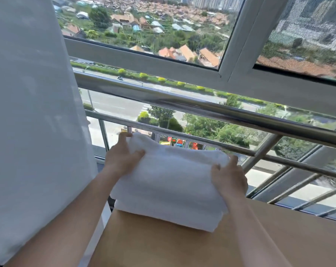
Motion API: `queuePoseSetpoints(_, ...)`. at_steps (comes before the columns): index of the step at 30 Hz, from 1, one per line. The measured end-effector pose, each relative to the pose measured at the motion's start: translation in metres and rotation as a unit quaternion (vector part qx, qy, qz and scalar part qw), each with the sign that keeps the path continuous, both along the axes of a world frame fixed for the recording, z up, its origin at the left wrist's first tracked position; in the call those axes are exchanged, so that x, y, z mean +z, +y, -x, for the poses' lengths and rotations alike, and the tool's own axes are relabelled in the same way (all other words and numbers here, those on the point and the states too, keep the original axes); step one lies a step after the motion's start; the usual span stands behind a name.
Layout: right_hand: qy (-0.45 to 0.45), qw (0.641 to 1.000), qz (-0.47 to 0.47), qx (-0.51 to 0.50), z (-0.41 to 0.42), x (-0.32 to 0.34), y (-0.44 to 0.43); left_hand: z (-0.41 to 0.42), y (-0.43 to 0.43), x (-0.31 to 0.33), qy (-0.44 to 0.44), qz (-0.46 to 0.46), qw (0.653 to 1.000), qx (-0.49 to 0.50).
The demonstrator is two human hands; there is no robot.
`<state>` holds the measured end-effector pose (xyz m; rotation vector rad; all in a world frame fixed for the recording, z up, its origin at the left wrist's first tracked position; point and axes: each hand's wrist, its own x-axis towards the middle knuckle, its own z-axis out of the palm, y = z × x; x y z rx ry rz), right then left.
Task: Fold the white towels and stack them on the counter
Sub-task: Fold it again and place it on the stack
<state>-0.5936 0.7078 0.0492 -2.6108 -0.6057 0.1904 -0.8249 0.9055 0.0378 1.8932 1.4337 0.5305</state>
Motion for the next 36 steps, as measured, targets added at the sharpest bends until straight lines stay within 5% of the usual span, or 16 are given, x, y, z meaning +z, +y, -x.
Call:
queuePoseSetpoints(6, 0.037, 0.999, 0.016, 0.026, -0.021, 0.018, 0.01, -0.005, 0.016, 0.021, -0.118, 0.076, 0.99, 0.008)
queuePoseSetpoints(15, 0.025, 1.0, -0.013, 0.013, -0.019, -0.007, -0.001, -0.007, 0.015, -0.005, 0.065, -0.047, 0.997, 0.02)
queuePoseSetpoints(21, -0.056, 0.992, -0.11, 0.026, -0.025, -0.011, 0.001, -0.012, 0.023, 0.002, 0.017, -0.137, 0.99, 0.016)
queuePoseSetpoints(26, -0.013, 0.999, -0.049, 0.011, -0.021, -0.018, -0.007, -0.001, 0.014, -0.012, 0.091, -0.081, 0.992, 0.017)
queuePoseSetpoints(33, -0.113, 0.987, -0.103, 0.049, -0.018, -0.001, -0.002, -0.006, 0.016, 0.015, -0.036, -0.141, 0.989, 0.02)
queuePoseSetpoints(36, -0.105, 0.982, -0.149, 0.042, -0.016, -0.001, -0.002, -0.004, 0.019, 0.015, -0.02, -0.133, 0.99, 0.032)
